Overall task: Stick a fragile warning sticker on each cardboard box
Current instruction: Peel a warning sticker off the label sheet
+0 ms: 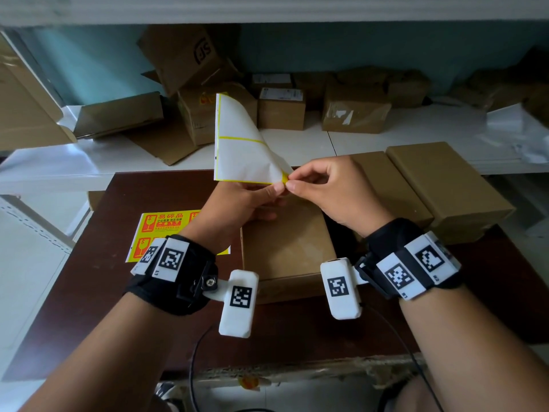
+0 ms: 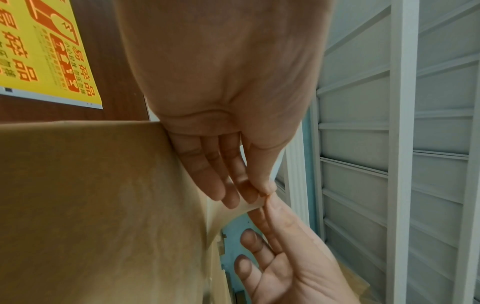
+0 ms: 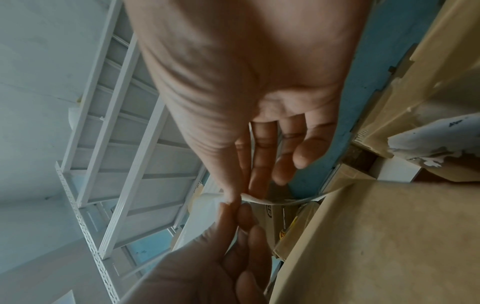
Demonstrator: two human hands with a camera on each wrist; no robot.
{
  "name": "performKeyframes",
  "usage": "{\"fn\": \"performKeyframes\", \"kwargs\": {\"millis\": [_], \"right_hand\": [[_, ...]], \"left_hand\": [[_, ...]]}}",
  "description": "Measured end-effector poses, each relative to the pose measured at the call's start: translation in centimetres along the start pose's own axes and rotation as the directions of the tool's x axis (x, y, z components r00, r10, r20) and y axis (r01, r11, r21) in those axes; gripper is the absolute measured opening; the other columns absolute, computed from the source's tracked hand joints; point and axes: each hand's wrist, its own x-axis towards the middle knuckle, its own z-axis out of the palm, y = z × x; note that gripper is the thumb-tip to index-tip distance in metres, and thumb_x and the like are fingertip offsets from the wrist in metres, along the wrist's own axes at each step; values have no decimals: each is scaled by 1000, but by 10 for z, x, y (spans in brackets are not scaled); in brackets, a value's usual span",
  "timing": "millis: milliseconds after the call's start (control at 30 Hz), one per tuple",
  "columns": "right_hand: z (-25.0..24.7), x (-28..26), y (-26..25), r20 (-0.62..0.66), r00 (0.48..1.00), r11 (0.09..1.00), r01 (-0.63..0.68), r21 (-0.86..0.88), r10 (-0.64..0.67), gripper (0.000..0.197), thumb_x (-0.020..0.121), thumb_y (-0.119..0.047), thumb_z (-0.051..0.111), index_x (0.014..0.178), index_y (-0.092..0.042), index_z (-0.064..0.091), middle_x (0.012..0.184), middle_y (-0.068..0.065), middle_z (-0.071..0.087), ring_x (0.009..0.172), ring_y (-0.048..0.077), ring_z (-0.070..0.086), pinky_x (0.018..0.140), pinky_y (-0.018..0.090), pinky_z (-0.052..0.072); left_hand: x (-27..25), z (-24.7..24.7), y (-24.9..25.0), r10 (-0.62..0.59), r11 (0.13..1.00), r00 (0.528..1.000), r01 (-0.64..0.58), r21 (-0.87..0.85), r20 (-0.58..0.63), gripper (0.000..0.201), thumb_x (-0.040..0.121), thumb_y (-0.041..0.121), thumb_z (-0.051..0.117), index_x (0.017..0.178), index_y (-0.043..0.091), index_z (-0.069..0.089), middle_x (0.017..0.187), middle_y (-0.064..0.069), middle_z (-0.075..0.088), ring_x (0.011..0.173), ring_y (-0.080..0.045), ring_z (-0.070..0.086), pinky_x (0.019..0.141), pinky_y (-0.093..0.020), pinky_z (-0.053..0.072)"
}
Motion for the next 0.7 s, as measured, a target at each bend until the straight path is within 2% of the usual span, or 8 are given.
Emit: {"fn": "performKeyframes", "kwargs": {"millis": [167, 333, 467, 600, 700], "right_hand": [[0, 2, 4, -4, 1000, 1000, -2, -13, 2, 4, 80, -29, 79, 83, -27, 79, 78, -7, 76, 77, 11, 71, 79, 42, 59], [2, 2, 5, -1, 1000, 1000, -2, -28, 2, 5, 80, -28, 77, 84, -26, 80, 79, -7, 76, 79, 11, 71, 80, 42, 59], [1, 2, 3, 3, 1000, 1000, 0, -32, 0, 7, 81, -28, 78, 86, -25, 80, 79, -9, 76, 79, 9, 71, 80, 40, 59], [1, 0, 1, 22, 1000, 999, -5, -43, 6, 13, 81, -29, 79, 91, -22, 81, 80, -9, 76, 80, 6, 71, 80, 38, 59], [1, -1, 1, 25, 1000, 999, -9, -37, 10, 8, 82, -27, 78, 89, -23, 81, 79, -9, 76, 79, 7, 71, 80, 40, 59]], "left_hand": [[0, 0, 1, -34, 999, 999, 34, -17, 2, 19, 92, 16, 66, 106, 5, 72, 97, -11, 72, 81, -11, 69, 66, -22, 56], [-1, 2, 2, -27, 1000, 1000, 27, 13, 6, 9, 94, 15, 64, 96, 10, 71, 80, -5, 68, 75, -12, 65, 64, -22, 54], [0, 2, 2, -9, 1000, 1000, 9, 28, 1, 9, 95, 14, 63, 96, 8, 70, 76, -3, 67, 73, -11, 65, 62, -22, 54], [0, 2, 0, -4, 998, 1000, 3, 60, 25, 21, 97, 16, 61, 106, -1, 69, 83, -8, 66, 78, -12, 63, 66, -23, 54], [1, 2, -1, 0, 997, 1000, -2, 74, 28, 24, 96, 16, 61, 109, -4, 68, 85, -9, 66, 78, -12, 63, 66, -23, 54]]}}
